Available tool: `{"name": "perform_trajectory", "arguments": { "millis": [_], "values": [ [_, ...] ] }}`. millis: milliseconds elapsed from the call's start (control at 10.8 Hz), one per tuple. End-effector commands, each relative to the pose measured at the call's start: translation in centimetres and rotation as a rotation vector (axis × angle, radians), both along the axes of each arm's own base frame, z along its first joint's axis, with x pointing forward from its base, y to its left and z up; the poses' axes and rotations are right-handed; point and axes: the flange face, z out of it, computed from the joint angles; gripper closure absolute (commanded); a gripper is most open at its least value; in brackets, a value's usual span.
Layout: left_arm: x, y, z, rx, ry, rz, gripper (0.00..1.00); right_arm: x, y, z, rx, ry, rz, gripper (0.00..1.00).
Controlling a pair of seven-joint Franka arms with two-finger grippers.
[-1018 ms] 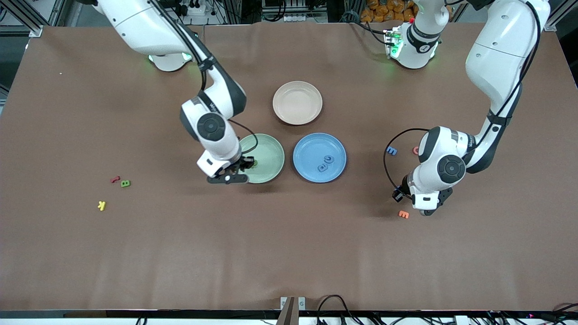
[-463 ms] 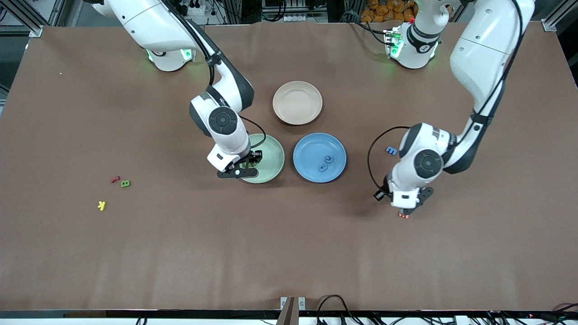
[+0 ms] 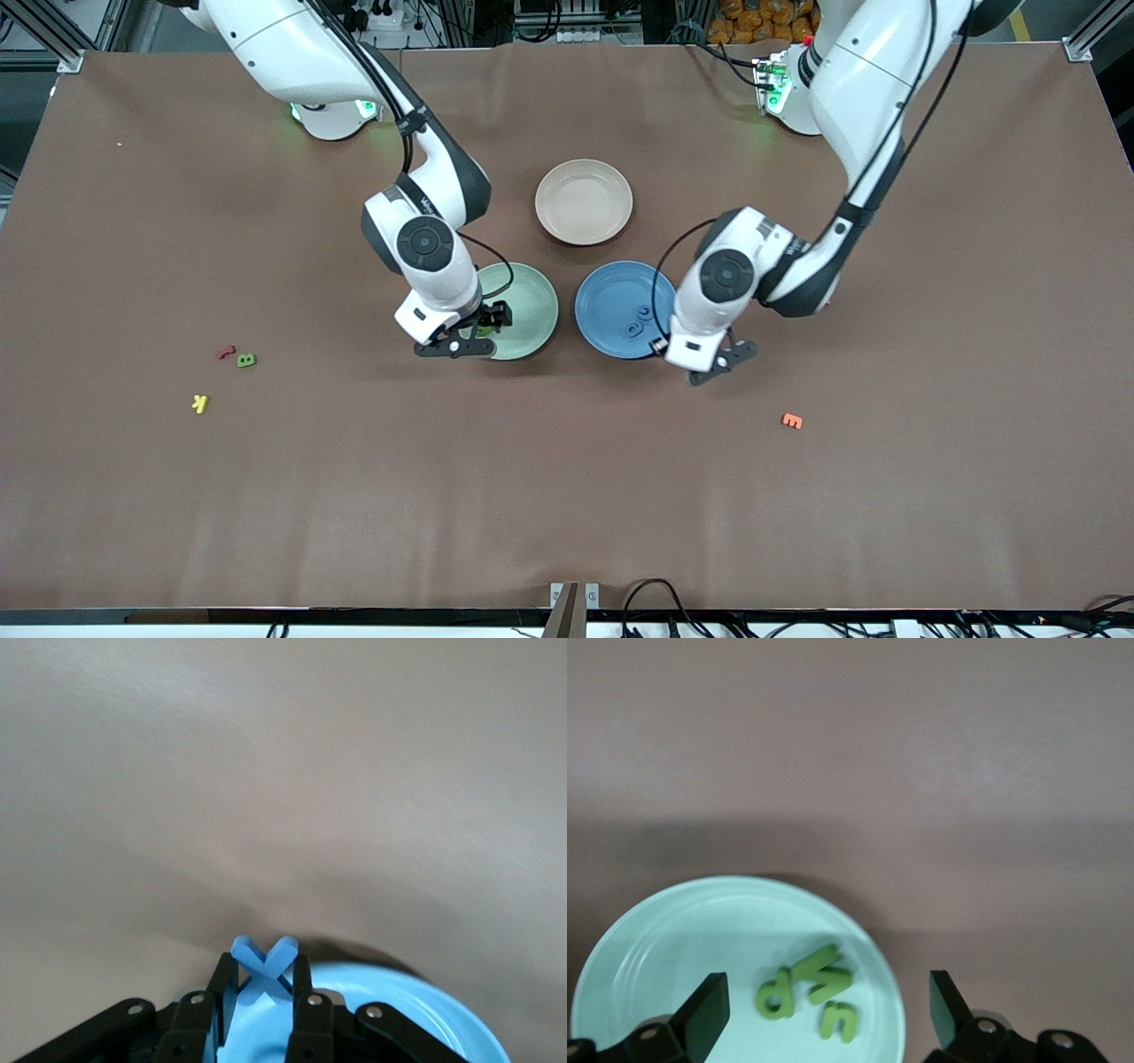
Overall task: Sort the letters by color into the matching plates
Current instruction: 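Carry green N to the green plate while the left gripper carries blue x, then release letters on the plates and move both grippers back to the letters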
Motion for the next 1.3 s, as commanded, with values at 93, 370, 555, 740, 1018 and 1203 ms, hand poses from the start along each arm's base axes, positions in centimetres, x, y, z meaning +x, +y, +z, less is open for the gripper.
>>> {"name": "perform_trajectory", "arguments": {
  "millis": [93, 370, 555, 740, 1018, 1203],
  "values": [
    [-1.6, -4.1, 4.4, 0.054, -0.003, -0.021, 1.0, 4.6, -8.2, 1.5, -0.006, -0.014, -0.015, 0.0],
    [-4.5, -7.4, 3.1, 0.068, 0.02, -0.042, 1.0, 7.3, -15.2, 2.0, -0.016, -0.022, 0.091, 0.0],
    [-6.1, -9.1, 2.5, 0.07, 0.031, -0.076, 1.0, 8.2, -18.5, 2.5, -0.037, -0.03, 0.162, 0.0],
    [-6.2, -8.9, 2.2, 0.075, 0.039, -0.095, 0.0, 9.0, -22.7, 2.7, -0.056, -0.028, 0.239, 0.0],
    [-5.3, -6.3, 2.2, 0.129, 0.09, -0.078, 0.0, 9.8, -28.0, 2.7, -0.092, -0.027, 0.268, 0.0],
    [-1.9, -0.5, 2.0, 0.15, 0.115, 0.017, 0.0, 9.9, -30.6, 2.5, -0.094, -0.025, 0.229, 0.0]
  ]
}}
